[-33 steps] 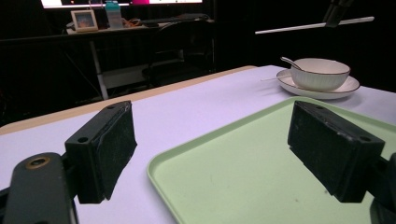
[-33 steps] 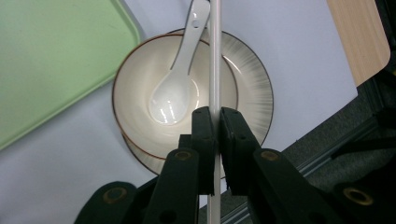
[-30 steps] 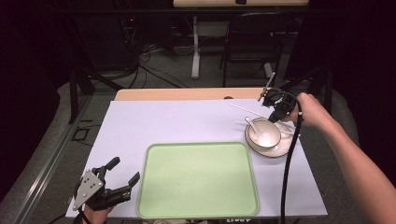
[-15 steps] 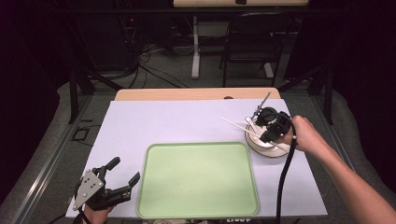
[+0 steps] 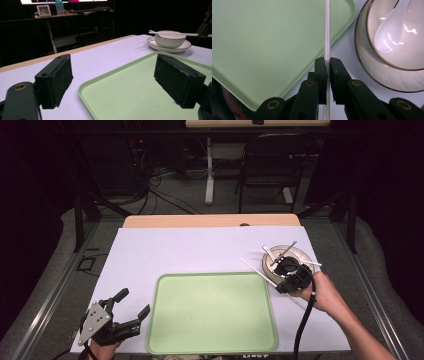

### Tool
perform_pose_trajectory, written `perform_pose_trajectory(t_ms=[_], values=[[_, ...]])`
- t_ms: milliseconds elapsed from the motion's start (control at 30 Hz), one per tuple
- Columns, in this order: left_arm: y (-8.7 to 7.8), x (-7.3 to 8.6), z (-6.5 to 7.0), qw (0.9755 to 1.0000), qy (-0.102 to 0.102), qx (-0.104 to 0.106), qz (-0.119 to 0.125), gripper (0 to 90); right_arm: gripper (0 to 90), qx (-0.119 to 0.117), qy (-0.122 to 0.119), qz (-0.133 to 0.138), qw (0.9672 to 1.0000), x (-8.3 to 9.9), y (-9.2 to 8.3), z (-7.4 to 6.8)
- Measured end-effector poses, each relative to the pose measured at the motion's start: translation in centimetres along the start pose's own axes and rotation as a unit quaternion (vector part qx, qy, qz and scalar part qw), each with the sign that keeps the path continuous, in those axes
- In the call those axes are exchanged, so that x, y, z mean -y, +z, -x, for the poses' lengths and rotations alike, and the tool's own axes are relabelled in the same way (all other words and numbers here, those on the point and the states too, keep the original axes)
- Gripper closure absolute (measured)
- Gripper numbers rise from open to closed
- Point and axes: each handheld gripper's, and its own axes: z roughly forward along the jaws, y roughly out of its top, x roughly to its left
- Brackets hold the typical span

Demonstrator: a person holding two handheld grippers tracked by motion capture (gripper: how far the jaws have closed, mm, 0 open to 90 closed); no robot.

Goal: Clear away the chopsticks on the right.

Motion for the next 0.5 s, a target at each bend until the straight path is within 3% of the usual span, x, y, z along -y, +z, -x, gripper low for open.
perform_pose_trajectory(t_ms=[200,267,500], values=[[0.0,0.0,0.0,1.0,0.001,0.003,0.002,15.2,84.3,-0.007,0.025,0.002,0.9997,0.6,1.9,-1.4],[0.0,0.0,0.0,1.0,0.002,0.002,0.001,15.2,84.3,-0.021,0.03,0.009,0.9993,0.8,2.5,-1.8],[-0.1,0.0,-0.1,1.0,0.001,0.003,0.002,15.2,84.3,-0.028,0.061,0.027,0.9974,1.0,3.9,-2.8]])
